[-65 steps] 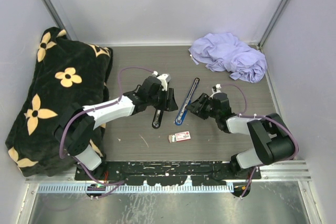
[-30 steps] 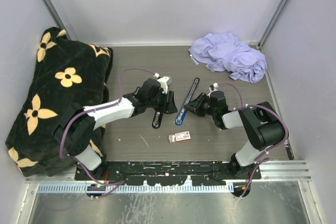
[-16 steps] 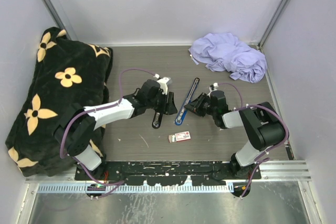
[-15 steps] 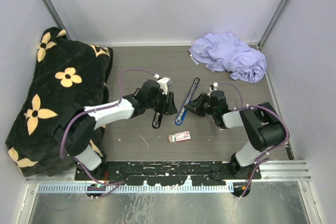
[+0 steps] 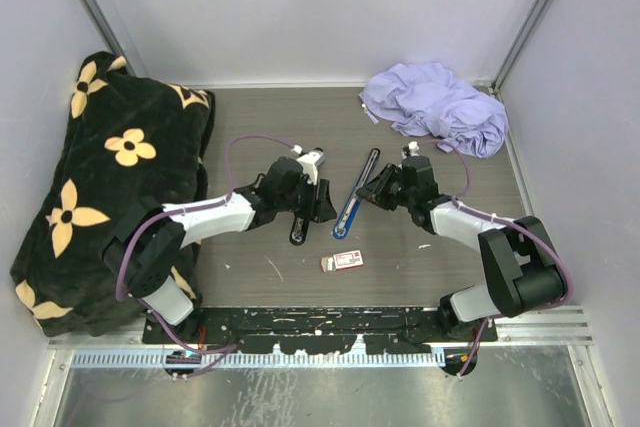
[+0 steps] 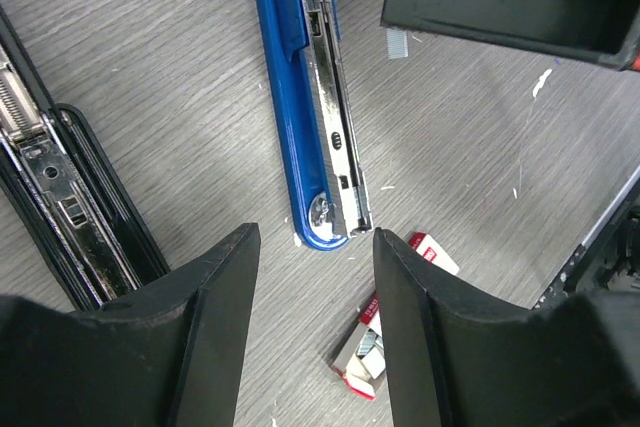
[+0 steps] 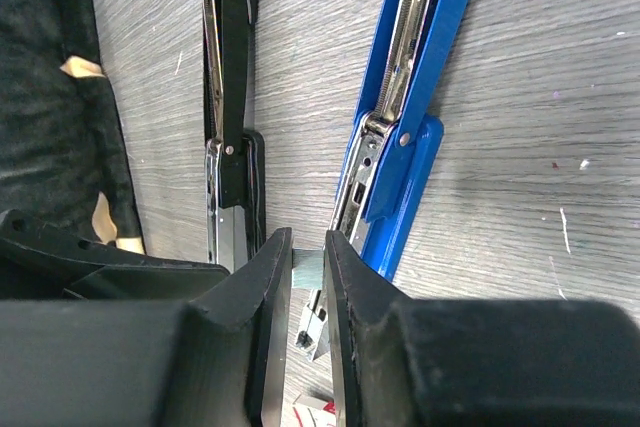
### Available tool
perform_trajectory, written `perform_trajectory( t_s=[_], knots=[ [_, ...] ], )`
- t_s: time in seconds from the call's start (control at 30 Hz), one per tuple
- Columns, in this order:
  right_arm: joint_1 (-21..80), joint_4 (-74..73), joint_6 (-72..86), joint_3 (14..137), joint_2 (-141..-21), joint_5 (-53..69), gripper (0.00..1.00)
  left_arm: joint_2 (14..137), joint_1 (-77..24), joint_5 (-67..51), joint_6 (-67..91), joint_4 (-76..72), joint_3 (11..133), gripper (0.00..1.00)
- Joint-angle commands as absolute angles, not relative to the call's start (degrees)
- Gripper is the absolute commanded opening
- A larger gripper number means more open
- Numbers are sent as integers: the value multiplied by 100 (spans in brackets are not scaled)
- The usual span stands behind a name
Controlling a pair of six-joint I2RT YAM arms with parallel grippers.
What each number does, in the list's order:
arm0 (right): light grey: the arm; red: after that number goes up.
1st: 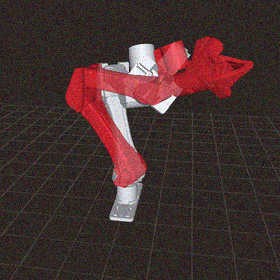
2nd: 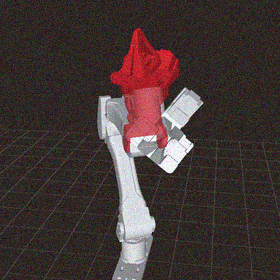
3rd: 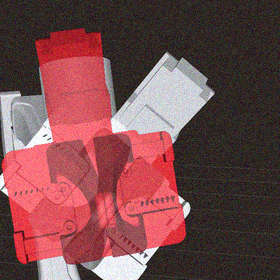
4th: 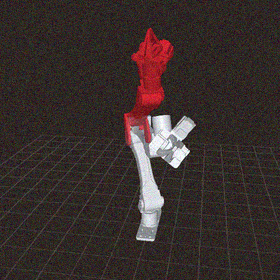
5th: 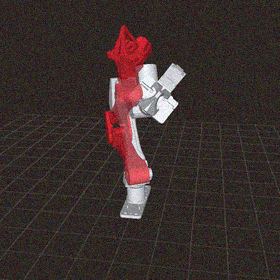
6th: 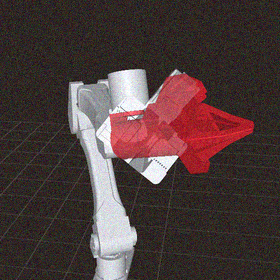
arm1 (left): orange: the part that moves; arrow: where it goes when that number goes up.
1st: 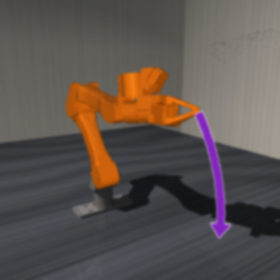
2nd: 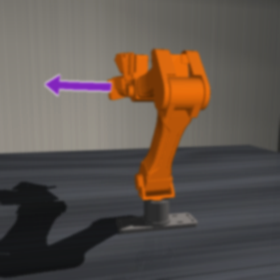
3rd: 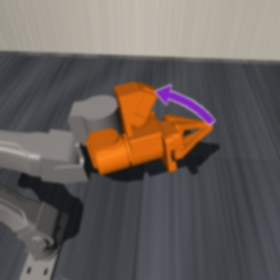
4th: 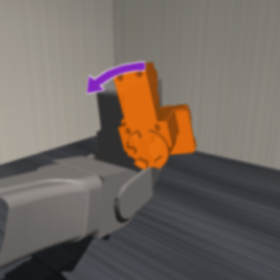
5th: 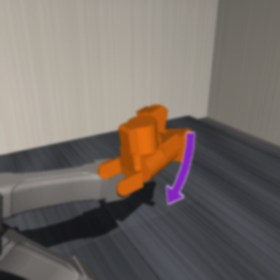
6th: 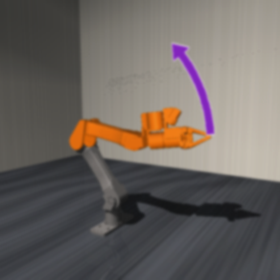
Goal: Load the staples into the stapler
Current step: Pick up the stapler.
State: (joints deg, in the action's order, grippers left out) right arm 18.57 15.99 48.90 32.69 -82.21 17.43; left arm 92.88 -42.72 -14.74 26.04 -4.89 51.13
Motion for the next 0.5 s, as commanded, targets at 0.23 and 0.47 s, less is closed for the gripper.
perform_trajectory(
  t_s=[0.23,0.47],
  knots=[
    [2191,-487,4659,4403,-7970,1155,20,8876,-4259,-672,2125,-1446,4575,50],
    [2634,-1072,4706,4925,-8277,804,20,8658,-4255,-297,1904,-1762,4250,50]
  ],
)
